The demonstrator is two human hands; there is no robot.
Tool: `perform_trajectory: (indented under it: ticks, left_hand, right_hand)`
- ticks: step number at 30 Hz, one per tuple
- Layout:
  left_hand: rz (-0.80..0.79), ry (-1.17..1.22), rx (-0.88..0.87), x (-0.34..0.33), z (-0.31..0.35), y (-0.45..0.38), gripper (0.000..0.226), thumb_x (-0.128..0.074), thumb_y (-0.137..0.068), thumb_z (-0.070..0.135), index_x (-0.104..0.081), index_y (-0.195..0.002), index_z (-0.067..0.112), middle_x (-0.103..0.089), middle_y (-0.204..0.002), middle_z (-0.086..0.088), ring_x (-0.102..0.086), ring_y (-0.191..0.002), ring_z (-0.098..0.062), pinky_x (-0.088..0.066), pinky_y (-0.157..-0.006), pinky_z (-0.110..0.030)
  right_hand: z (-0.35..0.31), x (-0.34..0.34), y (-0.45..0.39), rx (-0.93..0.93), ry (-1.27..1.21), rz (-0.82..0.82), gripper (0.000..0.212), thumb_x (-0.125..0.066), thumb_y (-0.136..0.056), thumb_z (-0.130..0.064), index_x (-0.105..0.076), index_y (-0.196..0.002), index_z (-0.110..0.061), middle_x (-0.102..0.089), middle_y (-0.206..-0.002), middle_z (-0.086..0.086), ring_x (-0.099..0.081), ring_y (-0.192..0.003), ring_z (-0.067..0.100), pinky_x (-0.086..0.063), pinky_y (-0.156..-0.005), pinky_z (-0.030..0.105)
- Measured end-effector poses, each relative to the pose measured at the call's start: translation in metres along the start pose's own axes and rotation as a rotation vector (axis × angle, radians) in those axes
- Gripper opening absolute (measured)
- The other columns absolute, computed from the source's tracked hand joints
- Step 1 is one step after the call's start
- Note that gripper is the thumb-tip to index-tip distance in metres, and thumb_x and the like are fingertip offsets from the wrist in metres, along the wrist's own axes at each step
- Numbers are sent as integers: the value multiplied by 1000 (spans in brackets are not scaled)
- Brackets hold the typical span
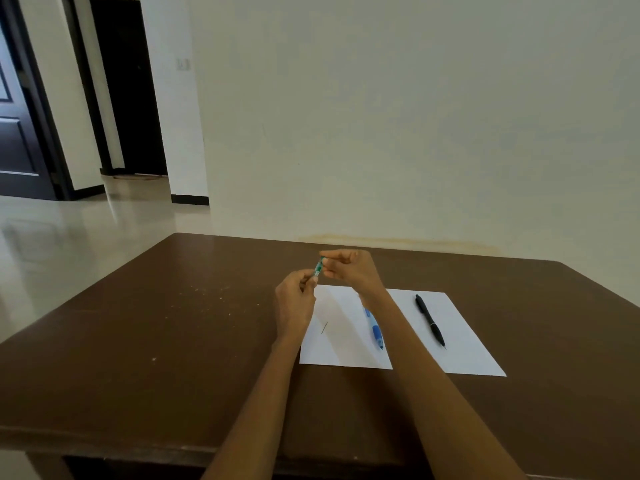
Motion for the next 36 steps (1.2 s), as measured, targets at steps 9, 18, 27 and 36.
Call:
perform_trajectory:
  ticks: [9, 18, 27, 36]
  left_hand:
    - [2, -35, -13, 3, 4, 2, 18, -58, -90, 13, -66, -106, 9, -68, -93, -5, -64, -71, -15, -48, -58, -11]
    - [-57, 395, 246, 0, 6, -1, 21, -60, -89, 13, -65, -109, 8, -67, -86, -4, -67, -56, -13, -57, -54, -20]
    - [-14, -99, 178, 1, -2, -1, 38, -37, -98, 35, -68, -88, 16, -67, -87, -3, -59, -83, -16, -38, -92, -38]
    - [-95, -389, 217, -4, -15, -2, 52, -21, -98, 35, -69, -102, 15, -58, -119, -6, -47, -110, -19, -19, -104, -43]
  right_hand:
    - [-6, 0, 2, 47, 145, -51, 22, -60, -89, -4, -68, -109, -4, -70, -103, 17, -68, -88, 19, -57, -81, 23]
    - [-13, -5, 5, 34, 114, -163, 28, -53, -89, -1, -66, -114, -6, -69, -98, 15, -70, -83, 18, -57, -70, 20]
    - [7, -14, 5, -185, 34, 123, 12, -67, -84, -4, -63, -95, -2, -65, -85, 13, -65, -71, 20, -57, -70, 29]
    - [31, -21, 5, -283, 481, 204, 19, -65, -86, -10, -71, -95, 6, -70, -99, 23, -69, -91, 31, -54, -90, 38]
Point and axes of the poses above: each hand's wrist, its own y-axis away from the middle knuckle, its own x-axis out of the back of the hand, z = x × y, the point moved 2 cm from there along -y, towards the middle knuckle
